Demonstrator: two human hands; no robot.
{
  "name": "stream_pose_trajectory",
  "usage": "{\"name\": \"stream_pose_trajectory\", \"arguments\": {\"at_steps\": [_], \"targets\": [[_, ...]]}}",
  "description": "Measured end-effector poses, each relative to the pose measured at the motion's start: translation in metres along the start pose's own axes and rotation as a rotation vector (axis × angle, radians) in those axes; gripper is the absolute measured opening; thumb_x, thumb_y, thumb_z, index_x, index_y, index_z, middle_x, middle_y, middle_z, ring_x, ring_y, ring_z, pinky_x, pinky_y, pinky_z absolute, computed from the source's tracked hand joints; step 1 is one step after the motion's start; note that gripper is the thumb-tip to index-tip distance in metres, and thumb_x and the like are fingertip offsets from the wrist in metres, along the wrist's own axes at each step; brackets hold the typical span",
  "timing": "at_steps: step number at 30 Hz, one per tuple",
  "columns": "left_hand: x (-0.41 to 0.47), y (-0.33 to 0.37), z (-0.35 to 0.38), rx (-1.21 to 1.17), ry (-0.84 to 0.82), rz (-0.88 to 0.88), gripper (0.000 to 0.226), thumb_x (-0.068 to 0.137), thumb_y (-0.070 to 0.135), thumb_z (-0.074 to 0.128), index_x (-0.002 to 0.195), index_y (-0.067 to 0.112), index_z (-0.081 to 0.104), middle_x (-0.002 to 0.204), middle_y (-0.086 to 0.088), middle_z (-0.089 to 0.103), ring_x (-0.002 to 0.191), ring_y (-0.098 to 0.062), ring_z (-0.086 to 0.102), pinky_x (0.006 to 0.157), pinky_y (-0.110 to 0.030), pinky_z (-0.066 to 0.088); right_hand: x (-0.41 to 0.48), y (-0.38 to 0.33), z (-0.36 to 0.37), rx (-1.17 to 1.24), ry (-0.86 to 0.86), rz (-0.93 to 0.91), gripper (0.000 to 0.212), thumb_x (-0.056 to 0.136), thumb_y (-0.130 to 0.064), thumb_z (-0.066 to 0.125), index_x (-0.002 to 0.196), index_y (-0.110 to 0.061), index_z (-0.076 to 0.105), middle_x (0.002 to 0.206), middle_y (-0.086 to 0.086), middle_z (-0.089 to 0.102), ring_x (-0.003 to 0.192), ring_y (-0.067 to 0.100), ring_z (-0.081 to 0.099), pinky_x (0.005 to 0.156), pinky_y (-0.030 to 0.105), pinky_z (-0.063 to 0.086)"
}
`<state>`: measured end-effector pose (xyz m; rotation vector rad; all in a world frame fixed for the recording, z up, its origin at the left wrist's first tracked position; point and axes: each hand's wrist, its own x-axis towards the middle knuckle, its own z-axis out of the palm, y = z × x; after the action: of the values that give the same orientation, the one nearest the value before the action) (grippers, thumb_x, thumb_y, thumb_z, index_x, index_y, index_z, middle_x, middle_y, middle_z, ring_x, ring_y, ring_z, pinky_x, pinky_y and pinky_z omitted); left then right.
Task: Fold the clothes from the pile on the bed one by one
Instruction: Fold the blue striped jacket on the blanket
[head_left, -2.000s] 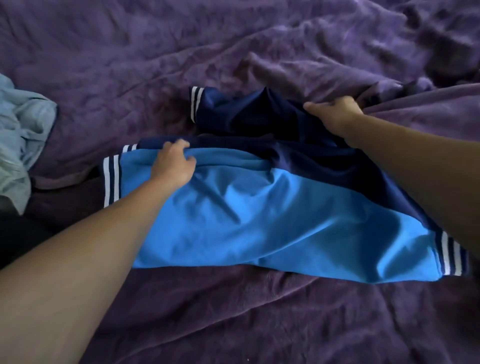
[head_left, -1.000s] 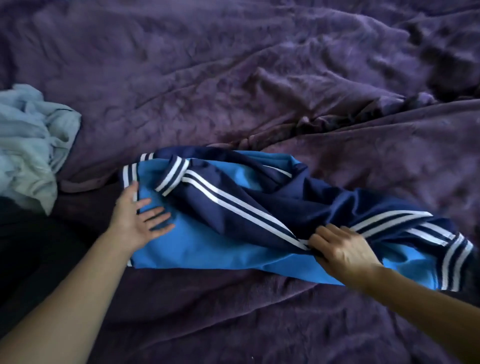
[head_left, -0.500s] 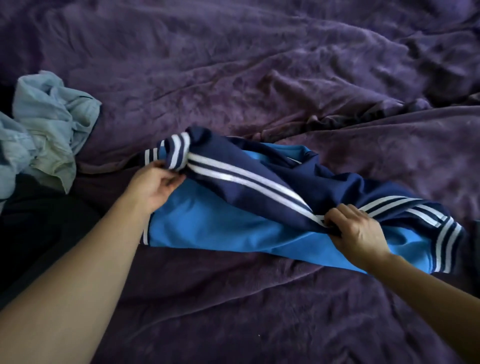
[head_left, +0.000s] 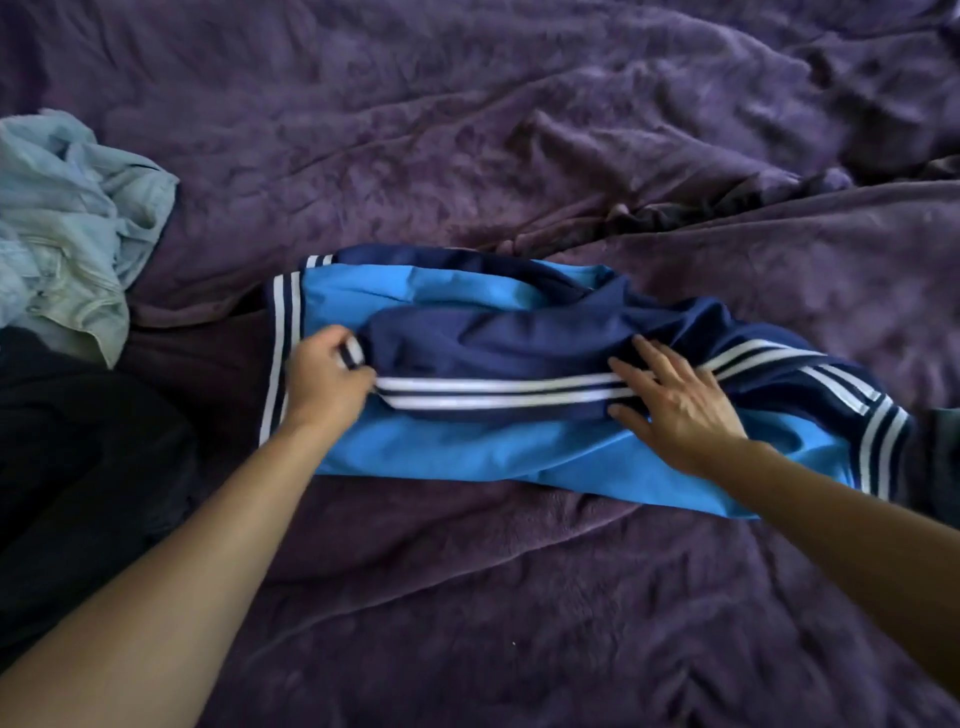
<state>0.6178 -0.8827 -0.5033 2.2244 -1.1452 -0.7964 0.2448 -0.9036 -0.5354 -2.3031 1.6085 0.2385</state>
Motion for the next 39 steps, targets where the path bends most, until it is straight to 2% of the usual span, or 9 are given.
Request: {"name": "stream_pose_trajectory", "arguments": {"at_steps": [5,8,11,16,20,23,30,34,39], "targets": [[0.001,-0.002,-0.015,0.395,0.091,-0.172,0.060,0.076,0.000,0.063,0.132,0.013,0.046,0.128,-0.024,0.046,0.114,-0.043,0.047,0.098,-0.046,0.041,0.006,0.022,0.001,-0.063,-0.225,0.077,0.065,0.092,-0.059,0.045,0.149,-0.031,0.030,0.161,0.004,0.012,0.148,0.020,0.008,0.115,0.040,0.015],[-0.030,0.034,0.018,0.467,0.153,0.285,0.057,0.073,-0.005,0.058,0.128,0.009,0.056,0.130,-0.023,0.048,0.115,-0.044,0.046,0.098,-0.049,0.038,-0.007,0.026,-0.007,0.191,0.157,0.161,0.050,0.089,-0.044,0.062,0.134,-0.021,0.055,0.148,0.009,0.042,0.136,0.029,0.037,0.106,0.045,0.030],[-0.066,0.068,0.072,0.430,-0.033,0.649,0.052,0.067,-0.007,0.060,0.117,0.008,0.065,0.129,-0.023,0.053,0.113,-0.043,0.051,0.097,-0.050,0.043,-0.026,0.065,-0.020,0.222,0.424,0.418,0.054,0.083,-0.048,0.063,0.129,-0.021,0.055,0.140,0.008,0.049,0.127,0.032,0.044,0.101,0.049,0.035],[-0.086,0.101,0.158,0.642,-0.430,0.721,0.068,0.086,0.008,0.051,0.147,0.029,0.032,0.159,-0.012,0.010,0.143,-0.035,0.016,0.113,-0.047,0.022,-0.040,0.137,-0.035,0.326,-0.035,0.827,0.081,0.066,-0.074,0.067,0.130,-0.028,0.051,0.126,0.010,0.061,0.113,0.036,0.057,0.093,0.046,0.044],[-0.089,0.099,0.199,0.826,-0.855,0.563,0.074,0.089,0.008,0.044,0.150,0.039,0.014,0.161,-0.001,-0.006,0.147,-0.027,-0.001,0.112,-0.054,0.024,-0.049,0.157,-0.039,0.756,-0.116,0.778,0.048,0.073,-0.033,0.081,0.114,-0.013,0.067,0.093,0.006,0.073,0.080,0.021,0.068,0.072,0.030,0.054],[-0.090,0.094,0.202,0.784,-0.943,0.464,0.070,0.090,0.010,0.041,0.149,0.039,0.018,0.161,0.002,-0.004,0.148,-0.024,-0.001,0.115,-0.054,0.020,-0.061,0.149,-0.064,1.151,-0.217,0.733,0.044,0.067,-0.024,0.080,0.107,-0.009,0.069,0.096,0.011,0.074,0.085,0.027,0.072,0.071,0.034,0.058],[-0.066,0.067,0.122,-0.024,-0.498,0.103,0.033,0.091,-0.002,0.048,0.117,0.010,0.064,0.114,-0.008,0.067,0.109,-0.023,0.061,0.092,-0.024,0.045,-0.010,0.038,-0.135,1.492,-0.307,0.379,0.029,0.071,-0.017,0.077,0.097,-0.008,0.070,0.093,0.011,0.074,0.082,0.026,0.071,0.064,0.031,0.058],[-0.038,0.037,0.066,-0.023,-0.187,-0.046,0.023,0.095,0.006,0.048,0.110,0.010,0.065,0.100,-0.009,0.066,0.096,-0.029,0.063,0.080,-0.029,0.047,0.044,-0.062,-0.111,1.269,-0.379,0.323,0.023,0.085,-0.022,0.071,0.100,-0.007,0.063,0.084,0.006,0.062,0.065,0.013,0.061,0.056,0.028,0.056],[-0.043,0.035,0.041,0.125,0.096,0.146,0.029,0.096,0.014,0.047,0.122,0.009,0.060,0.118,-0.014,0.057,0.107,-0.028,0.056,0.092,-0.037,0.044,0.057,-0.078,-0.056,0.671,-0.076,0.234,0.049,0.088,-0.036,0.065,0.131,-0.012,0.054,0.117,0.006,0.064,0.107,0.025,0.059,0.089,0.040,0.049]]}}
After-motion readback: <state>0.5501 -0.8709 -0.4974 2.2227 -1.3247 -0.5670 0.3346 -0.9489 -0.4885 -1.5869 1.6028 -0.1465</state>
